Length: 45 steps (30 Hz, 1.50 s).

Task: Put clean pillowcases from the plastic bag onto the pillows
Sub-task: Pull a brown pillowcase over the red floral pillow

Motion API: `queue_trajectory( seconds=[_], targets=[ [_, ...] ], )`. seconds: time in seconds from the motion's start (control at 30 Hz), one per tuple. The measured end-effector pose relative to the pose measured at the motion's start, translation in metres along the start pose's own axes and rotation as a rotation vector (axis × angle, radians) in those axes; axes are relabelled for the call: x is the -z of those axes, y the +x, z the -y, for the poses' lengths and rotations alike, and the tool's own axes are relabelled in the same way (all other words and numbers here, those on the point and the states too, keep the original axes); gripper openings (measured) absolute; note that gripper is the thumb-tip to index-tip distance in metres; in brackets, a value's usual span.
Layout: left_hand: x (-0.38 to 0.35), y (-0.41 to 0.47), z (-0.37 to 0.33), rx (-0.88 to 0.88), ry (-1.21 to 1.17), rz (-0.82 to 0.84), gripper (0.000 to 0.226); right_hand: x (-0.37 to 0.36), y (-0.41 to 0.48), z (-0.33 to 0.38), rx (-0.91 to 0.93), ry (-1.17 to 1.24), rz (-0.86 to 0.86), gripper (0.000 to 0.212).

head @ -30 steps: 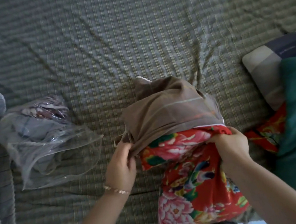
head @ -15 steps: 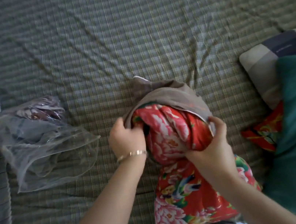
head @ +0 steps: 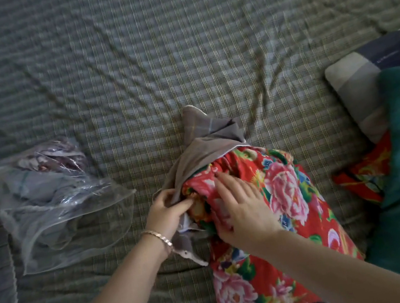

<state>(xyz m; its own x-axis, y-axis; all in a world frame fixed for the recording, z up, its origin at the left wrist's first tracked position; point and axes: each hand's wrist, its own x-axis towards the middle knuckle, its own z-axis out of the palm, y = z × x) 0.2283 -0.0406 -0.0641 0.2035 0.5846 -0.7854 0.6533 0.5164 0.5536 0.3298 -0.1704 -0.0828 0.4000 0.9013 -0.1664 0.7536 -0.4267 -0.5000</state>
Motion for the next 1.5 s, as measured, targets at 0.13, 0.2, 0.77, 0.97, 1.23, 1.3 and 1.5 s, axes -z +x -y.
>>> queue_trajectory(
  seconds=[0.13,0.2,0.77,0.97,1.23,1.3,1.5],
  targets=[
    [0.013,0.011,-0.011,-0.174,0.099,-0.109,0.013,-0.021,0.017,0.006,0.087,0.003,-0.021,0.097],
    [0.017,0.014,-0.016,-0.276,0.167,-0.181,0.017,-0.035,0.023,0.006,0.13,0.003,-0.118,0.092],
    [0.05,0.035,-0.021,-0.28,0.812,-0.202,0.03,-0.042,0.046,0.008,0.224,-0.208,0.019,0.044],
    [0.044,0.04,-0.018,-0.203,1.314,-0.217,0.075,-0.039,0.049,0.012,0.154,-0.166,-0.059,0.042],
    [0.049,0.009,-0.007,-0.447,0.866,0.199,0.102,-0.042,0.061,0.042,0.089,0.17,0.052,0.047],
    [0.06,0.01,-0.006,-0.47,0.814,0.185,0.1,-0.047,0.063,0.053,0.193,0.243,0.129,0.058],
    [0.093,0.025,-0.017,-0.532,0.917,0.259,0.102,-0.066,0.048,0.038,0.599,0.046,0.016,0.053]
  ],
)
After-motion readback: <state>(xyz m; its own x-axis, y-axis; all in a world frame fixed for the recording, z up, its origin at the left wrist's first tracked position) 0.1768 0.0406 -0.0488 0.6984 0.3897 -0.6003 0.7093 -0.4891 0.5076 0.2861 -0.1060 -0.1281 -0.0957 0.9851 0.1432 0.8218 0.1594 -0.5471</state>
